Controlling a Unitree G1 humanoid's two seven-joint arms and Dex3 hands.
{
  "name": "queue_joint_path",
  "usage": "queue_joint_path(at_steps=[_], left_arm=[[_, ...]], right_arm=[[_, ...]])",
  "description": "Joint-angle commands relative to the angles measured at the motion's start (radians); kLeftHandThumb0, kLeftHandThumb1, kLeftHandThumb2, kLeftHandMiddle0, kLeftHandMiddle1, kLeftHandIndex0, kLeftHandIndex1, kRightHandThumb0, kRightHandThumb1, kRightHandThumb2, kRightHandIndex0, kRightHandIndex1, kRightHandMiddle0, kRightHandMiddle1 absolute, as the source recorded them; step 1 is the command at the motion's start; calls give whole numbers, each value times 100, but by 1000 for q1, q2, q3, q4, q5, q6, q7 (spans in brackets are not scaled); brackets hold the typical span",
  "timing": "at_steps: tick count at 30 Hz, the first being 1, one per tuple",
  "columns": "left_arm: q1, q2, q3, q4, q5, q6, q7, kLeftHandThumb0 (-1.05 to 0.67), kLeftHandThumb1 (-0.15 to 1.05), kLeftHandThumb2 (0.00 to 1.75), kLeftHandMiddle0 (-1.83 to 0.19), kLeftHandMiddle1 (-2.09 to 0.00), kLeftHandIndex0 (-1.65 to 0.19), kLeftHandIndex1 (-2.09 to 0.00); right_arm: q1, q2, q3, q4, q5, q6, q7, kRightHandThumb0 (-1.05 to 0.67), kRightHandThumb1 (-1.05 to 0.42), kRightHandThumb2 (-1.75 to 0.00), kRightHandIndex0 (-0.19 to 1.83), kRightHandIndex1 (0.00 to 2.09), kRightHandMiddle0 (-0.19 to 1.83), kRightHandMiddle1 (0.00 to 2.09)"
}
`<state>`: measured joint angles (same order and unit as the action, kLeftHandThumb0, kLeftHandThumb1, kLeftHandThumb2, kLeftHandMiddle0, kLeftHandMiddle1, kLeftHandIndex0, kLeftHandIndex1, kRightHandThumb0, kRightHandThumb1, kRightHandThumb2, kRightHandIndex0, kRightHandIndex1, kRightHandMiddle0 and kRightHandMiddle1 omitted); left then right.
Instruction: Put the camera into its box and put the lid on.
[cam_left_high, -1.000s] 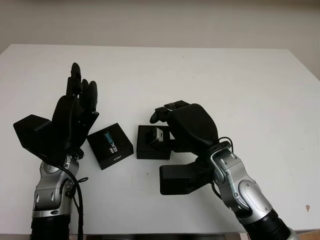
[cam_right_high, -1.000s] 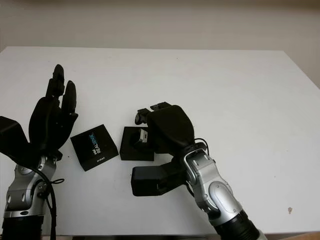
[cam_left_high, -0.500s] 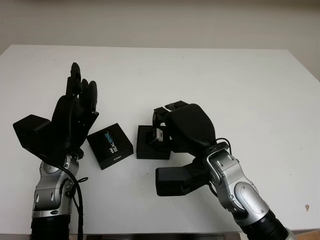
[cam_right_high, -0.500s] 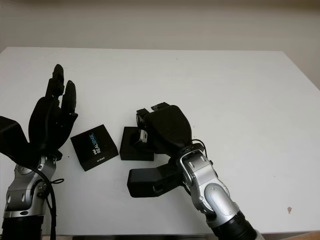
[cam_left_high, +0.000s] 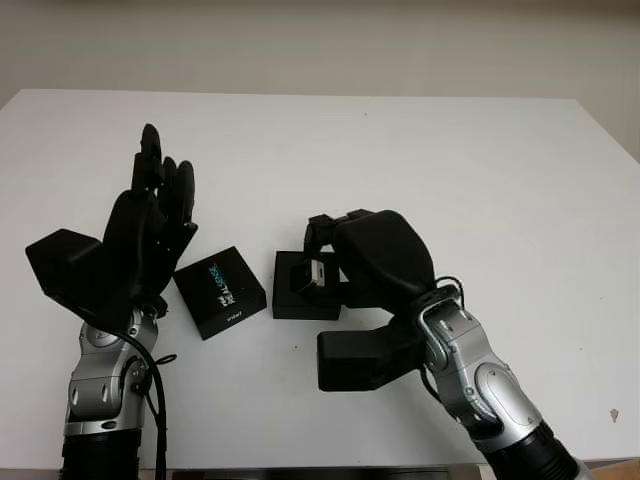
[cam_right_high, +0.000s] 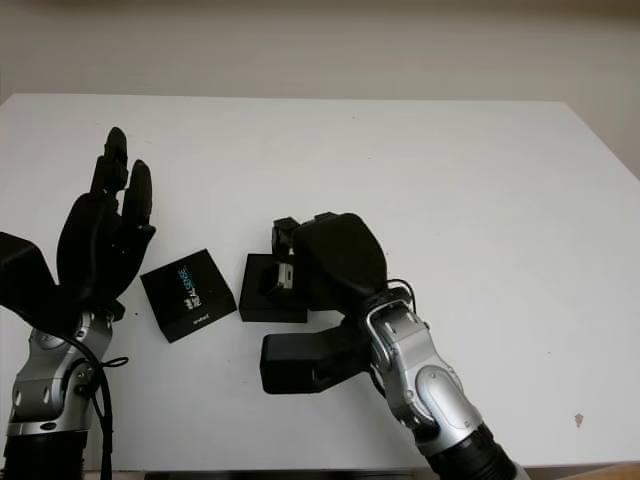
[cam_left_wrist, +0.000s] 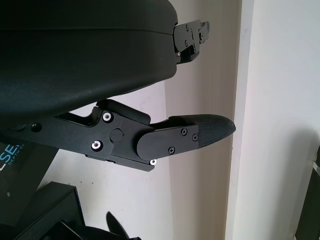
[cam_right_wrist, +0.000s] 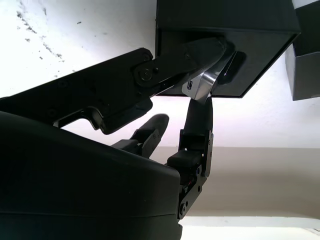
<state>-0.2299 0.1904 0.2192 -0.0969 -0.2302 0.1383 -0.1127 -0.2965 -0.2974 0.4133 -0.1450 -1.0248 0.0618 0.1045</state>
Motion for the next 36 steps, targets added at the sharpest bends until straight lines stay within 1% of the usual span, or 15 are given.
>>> queue_joint_path(at_steps=[1, 5, 7, 11, 15, 20, 28, 31, 36], left_arm=[[4, -1, 0, -14, 3, -11, 1, -60, 105, 53, 19, 0, 19, 0], [6, 1, 1, -18, 3, -5, 2, -61, 105, 52, 19, 0, 19, 0], [8, 2, 0, -20, 4, -4, 3, -61, 105, 52, 19, 0, 19, 0], [9, 5, 2, -22, 0, -1, -1, -60, 105, 53, 19, 0, 19, 0], [9, 5, 3, -21, 2, -3, -1, -60, 105, 52, 19, 0, 19, 0], [8, 2, 7, -22, -3, 1, 2, -59, 105, 52, 19, 0, 19, 0], [7, 13, 1, -20, 5, 4, -7, -60, 105, 53, 19, 0, 19, 0], [5, 9, 2, -17, 3, 1, -3, -59, 105, 53, 19, 0, 19, 0], [3, 5, 4, -15, 1, -2, 1, -59, 105, 52, 19, 0, 19, 0]], right_arm=[[-4, -7, 2, 34, 36, -35, -6, -33, -88, -5, 41, 85, 63, 127], [-10, -7, -15, 85, 108, -88, -52, -31, -87, -5, 36, 102, 63, 132], [-8, -5, -27, 92, 139, -101, -64, -30, -89, -6, 28, 111, 57, 138], [-15, -5, -52, 88, 180, -111, -83, -28, -90, -5, 21, 122, 51, 143], [-27, -7, -80, 77, 226, -127, -97, -25, -90, -5, 20, 123, 48, 143], [-42, -2, -121, 52, 292, -151, -104, -27, -92, -6, 18, 124, 44, 152], [-63, 12, -162, 26, 341, -181, -134, -29, -90, -5, 23, 118, 51, 147], [-66, 42, -176, 29, 394, -170, -129, -28, -89, -5, 22, 119, 51, 147], [-70, 77, -194, 70, 478, -161, -115, -29, -90, -5, 14, 128, 46, 153]])
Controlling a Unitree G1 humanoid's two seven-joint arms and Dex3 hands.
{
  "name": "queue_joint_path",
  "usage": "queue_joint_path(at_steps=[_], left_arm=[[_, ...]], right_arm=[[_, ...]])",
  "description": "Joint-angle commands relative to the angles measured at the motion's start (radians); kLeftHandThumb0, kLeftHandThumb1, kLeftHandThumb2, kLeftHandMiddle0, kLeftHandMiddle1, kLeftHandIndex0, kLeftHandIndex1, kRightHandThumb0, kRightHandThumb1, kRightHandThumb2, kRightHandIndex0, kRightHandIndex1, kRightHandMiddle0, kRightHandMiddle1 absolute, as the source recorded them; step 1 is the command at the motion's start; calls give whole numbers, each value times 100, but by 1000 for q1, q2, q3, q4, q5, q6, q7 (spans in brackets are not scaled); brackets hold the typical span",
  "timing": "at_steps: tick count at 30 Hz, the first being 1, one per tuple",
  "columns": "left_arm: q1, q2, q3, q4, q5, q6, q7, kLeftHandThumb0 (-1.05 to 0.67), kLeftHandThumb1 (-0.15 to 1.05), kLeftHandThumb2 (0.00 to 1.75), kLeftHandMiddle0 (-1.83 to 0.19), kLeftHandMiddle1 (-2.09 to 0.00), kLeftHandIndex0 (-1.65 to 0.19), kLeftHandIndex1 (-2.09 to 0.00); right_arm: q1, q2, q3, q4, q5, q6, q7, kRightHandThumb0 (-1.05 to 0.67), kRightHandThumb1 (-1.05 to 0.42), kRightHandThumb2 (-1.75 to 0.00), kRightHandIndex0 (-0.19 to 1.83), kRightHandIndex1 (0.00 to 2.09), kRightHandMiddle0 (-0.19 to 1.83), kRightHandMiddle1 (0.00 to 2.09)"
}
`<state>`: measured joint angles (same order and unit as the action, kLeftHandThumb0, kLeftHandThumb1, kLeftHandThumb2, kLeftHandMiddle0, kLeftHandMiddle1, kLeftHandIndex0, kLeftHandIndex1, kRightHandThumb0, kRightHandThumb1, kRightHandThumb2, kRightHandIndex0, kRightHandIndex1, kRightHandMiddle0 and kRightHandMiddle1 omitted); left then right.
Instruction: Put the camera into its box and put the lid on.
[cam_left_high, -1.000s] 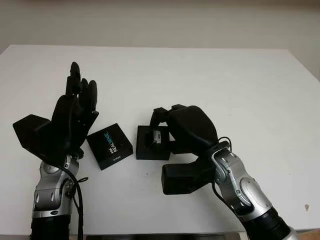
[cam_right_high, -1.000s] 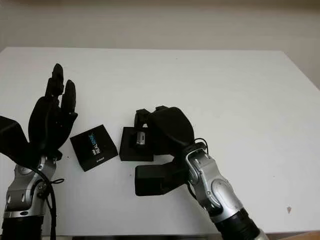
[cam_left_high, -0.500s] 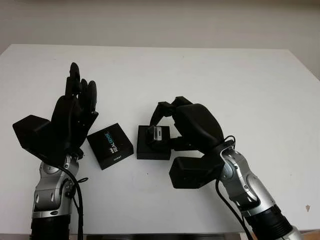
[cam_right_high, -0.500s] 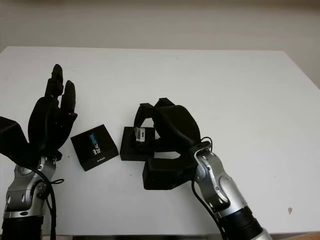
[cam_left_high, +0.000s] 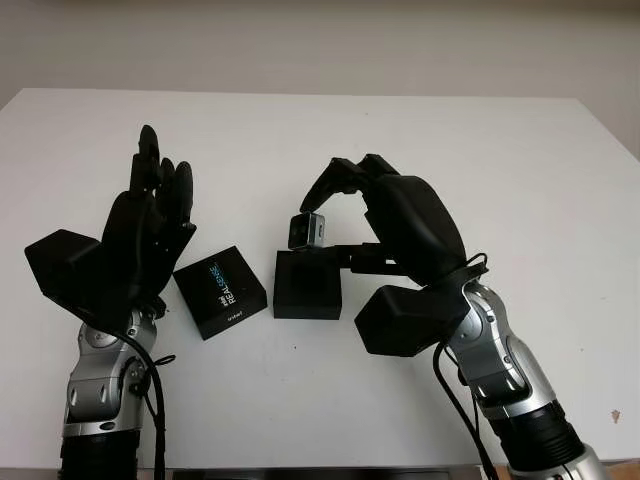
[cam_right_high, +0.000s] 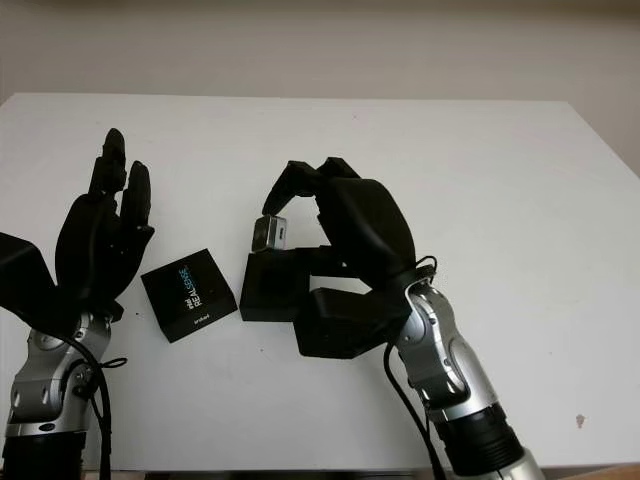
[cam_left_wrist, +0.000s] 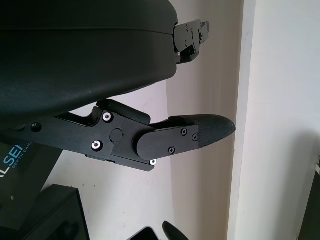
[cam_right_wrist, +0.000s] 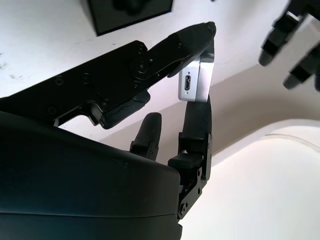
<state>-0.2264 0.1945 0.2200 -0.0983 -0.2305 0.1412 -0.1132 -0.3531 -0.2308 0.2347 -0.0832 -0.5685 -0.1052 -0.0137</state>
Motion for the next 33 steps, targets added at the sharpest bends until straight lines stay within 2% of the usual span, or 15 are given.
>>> queue_joint_path(at_steps=[1, 5, 10, 17, 33], left_arm=[[0, 5, 1, -14, 2, -2, -2, -59, 105, 52, 19, 0, 19, 0], [-2, 1, 4, -14, 2, -3, 5, -60, 105, 51, 19, 0, 19, 0], [-2, 5, 4, -12, 1, -3, 0, -60, 105, 52, 19, 0, 19, 0], [-3, 4, 5, -15, -1, 2, 1, -61, 105, 51, 19, 0, 19, 0], [-2, 6, 2, -13, 3, -2, -2, -59, 105, 52, 19, 0, 19, 0]], right_arm=[[-13, 17, -19, 21, 42, 12, 9, -30, -90, -5, 12, 129, 46, 154], [-13, 44, -39, 55, 137, 60, 61, -29, -91, -6, 7, 130, 42, 160], [-24, 41, -49, 117, 196, 79, 100, -31, -93, -6, 2, 126, 37, 166], [-25, 29, -43, 128, 206, 118, 147, -31, -94, -6, 7, 106, 36, 163], [-19, 13, -21, 100, 229, 167, 263, -31, -95, -6, 9, 101, 35, 162]])
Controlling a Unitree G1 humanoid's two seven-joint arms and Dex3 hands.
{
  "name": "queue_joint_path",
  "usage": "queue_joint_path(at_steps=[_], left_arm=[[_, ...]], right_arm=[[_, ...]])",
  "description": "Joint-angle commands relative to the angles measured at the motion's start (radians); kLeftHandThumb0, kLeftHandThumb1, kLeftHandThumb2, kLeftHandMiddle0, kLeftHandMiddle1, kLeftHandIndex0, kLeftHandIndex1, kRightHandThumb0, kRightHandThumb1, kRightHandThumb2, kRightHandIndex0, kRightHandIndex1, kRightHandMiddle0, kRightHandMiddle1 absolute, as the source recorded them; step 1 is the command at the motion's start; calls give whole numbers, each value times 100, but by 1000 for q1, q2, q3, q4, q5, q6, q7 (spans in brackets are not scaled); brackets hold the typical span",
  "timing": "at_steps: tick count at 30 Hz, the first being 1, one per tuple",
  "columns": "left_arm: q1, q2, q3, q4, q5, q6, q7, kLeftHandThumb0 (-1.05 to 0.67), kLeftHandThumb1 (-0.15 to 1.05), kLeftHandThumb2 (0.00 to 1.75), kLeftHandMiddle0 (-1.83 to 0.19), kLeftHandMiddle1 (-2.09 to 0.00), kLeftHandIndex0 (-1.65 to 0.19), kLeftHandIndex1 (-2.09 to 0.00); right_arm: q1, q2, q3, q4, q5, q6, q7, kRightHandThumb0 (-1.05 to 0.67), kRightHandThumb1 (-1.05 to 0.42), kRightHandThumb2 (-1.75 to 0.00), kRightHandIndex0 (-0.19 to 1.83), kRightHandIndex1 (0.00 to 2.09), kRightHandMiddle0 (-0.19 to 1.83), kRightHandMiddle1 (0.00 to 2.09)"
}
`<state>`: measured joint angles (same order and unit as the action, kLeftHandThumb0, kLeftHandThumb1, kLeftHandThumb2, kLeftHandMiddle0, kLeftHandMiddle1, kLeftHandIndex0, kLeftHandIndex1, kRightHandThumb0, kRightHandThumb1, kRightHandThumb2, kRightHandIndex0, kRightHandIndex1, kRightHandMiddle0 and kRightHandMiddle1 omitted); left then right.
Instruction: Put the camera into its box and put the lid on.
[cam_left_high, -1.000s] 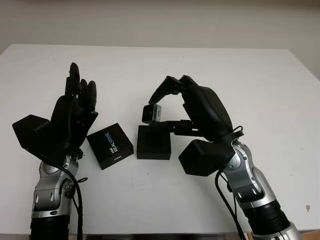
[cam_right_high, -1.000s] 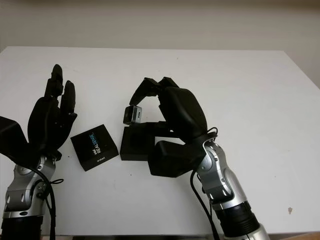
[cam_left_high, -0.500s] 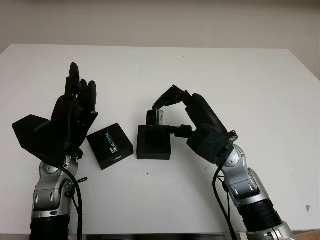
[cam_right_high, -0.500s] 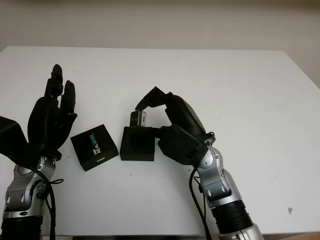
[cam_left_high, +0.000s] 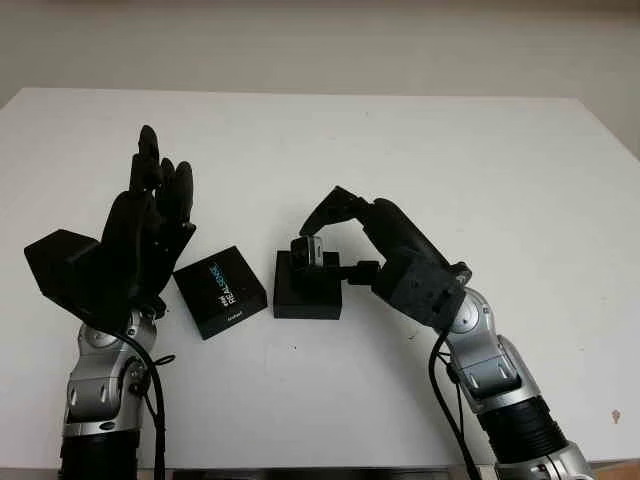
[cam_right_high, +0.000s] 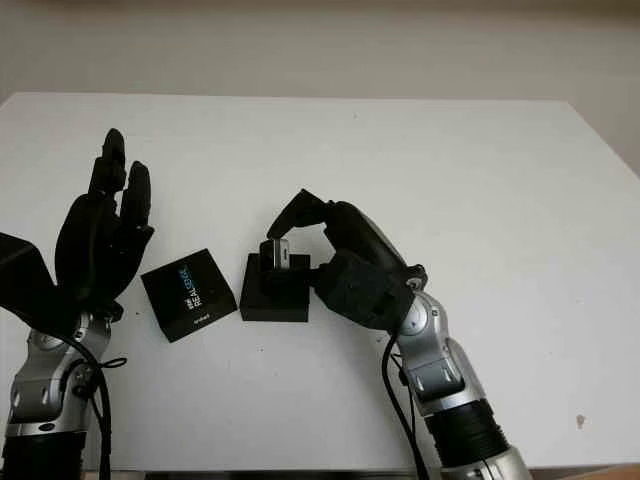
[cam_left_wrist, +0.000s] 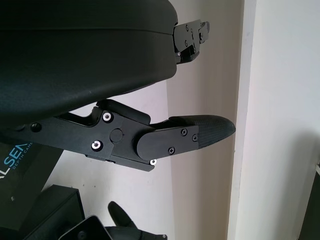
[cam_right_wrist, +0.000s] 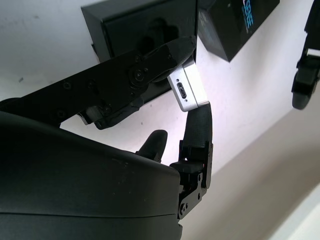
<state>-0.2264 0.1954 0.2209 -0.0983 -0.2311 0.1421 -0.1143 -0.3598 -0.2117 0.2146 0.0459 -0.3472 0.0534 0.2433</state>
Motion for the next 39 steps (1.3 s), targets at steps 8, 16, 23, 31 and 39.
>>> queue_joint_path(at_steps=[8, 16, 23, 31, 39], left_arm=[[0, 7, -2, -15, 9, -2, -1, -61, 105, 52, 19, 0, 19, 0], [0, 0, 3, -10, 2, -6, 1, -60, 105, 52, 19, 0, 19, 0], [1, 4, -2, -8, 10, -7, -3, -60, 105, 54, 19, 0, 19, 0], [1, 3, -4, -7, 14, -6, 1, -61, 105, 53, 19, 0, 19, 0], [2, -1, -2, -4, 15, -18, 2, -61, 105, 52, 19, 0, 19, 0]], right_arm=[[-15, -6, 7, -53, 16, 45, 40, -32, -95, -5, 9, 102, 37, 162], [-13, 1, 12, -65, 22, 81, 52, -33, -95, -6, 8, 101, 37, 159], [-12, 9, 18, -63, 25, 100, 51, -34, -97, -6, 7, 97, 37, 160], [-12, 17, 20, -53, 38, 105, 48, -35, -97, -6, 6, 99, 35, 162], [-7, 19, 38, -46, 28, 105, 37, -37, -98, -5, 5, 100, 35, 165]])
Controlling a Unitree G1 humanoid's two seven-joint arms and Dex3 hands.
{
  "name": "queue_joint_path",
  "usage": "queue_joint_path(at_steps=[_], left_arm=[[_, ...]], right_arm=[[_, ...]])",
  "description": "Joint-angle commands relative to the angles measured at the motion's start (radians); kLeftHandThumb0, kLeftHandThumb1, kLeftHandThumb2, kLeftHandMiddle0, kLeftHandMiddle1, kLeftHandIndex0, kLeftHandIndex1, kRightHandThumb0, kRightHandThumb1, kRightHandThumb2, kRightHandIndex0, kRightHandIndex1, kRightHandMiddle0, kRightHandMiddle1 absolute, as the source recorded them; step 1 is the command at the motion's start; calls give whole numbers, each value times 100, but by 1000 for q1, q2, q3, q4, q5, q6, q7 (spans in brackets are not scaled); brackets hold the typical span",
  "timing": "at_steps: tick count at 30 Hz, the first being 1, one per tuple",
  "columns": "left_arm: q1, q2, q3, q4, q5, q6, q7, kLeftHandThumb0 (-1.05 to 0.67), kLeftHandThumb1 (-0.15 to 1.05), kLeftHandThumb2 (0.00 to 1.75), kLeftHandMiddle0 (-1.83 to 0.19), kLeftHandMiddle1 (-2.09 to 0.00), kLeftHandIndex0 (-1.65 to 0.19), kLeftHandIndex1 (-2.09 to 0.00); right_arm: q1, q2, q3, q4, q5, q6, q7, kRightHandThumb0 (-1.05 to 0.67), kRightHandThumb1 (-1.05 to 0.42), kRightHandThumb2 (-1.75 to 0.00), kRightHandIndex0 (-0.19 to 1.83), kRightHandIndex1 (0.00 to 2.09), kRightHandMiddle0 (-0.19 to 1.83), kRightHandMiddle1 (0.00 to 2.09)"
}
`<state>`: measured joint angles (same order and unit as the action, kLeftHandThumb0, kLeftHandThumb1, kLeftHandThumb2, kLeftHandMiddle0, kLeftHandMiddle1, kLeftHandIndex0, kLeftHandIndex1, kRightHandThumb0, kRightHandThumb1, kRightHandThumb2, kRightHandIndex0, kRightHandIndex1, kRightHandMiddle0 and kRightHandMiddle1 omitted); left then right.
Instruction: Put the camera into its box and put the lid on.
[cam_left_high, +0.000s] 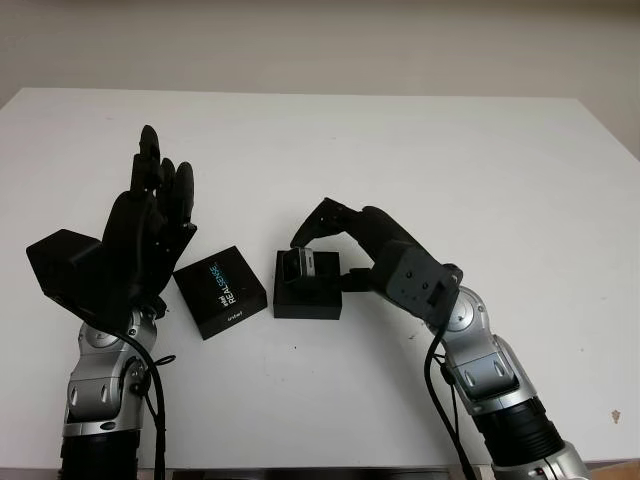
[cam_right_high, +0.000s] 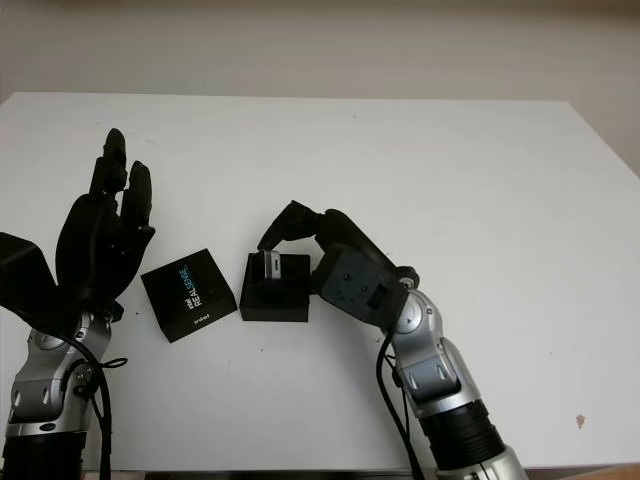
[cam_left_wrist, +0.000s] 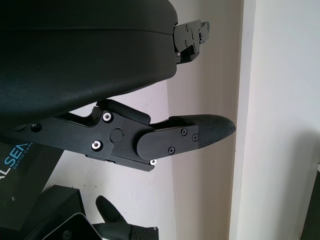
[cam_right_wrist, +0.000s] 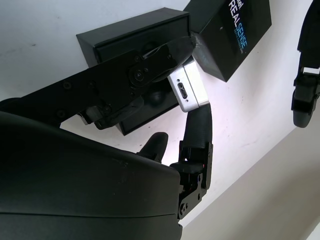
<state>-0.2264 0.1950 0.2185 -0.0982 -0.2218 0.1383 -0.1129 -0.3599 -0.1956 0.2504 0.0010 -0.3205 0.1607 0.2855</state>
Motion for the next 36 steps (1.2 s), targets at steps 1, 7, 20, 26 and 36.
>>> queue_joint_path(at_steps=[1, 7, 20, 26, 36], left_arm=[[3, -1, 1, -4, 5, -15, 0, -60, 105, 53, 19, 0, 19, 0], [3, 6, 2, -7, -3, -5, -11, -60, 105, 54, 19, 0, 19, 0], [3, 1, 6, -12, -2, -5, -1, -61, 105, 51, 19, 0, 19, 0], [3, 2, 8, -14, -7, -3, -2, -60, 105, 51, 19, 0, 19, 0], [3, 8, 12, -17, -15, 3, -10, -59, 105, 52, 19, 0, 19, 0]], right_arm=[[-6, 3, 4, 0, 2, -4, -6, -37, -97, -5, 5, 101, 35, 166], [-4, 2, 13, -4, 1, 31, 4, -36, -97, -5, 4, 102, 33, 167], [10, -5, 28, -23, -28, 86, -2, -35, -97, -5, 8, 89, 33, 161], [25, -15, 40, -23, -73, 53, -39, -37, -97, -5, 10, 89, 34, 160], [82, -164, 145, -92, -392, -153, -163, -53, -95, -5, 4, 20, 19, 43]])
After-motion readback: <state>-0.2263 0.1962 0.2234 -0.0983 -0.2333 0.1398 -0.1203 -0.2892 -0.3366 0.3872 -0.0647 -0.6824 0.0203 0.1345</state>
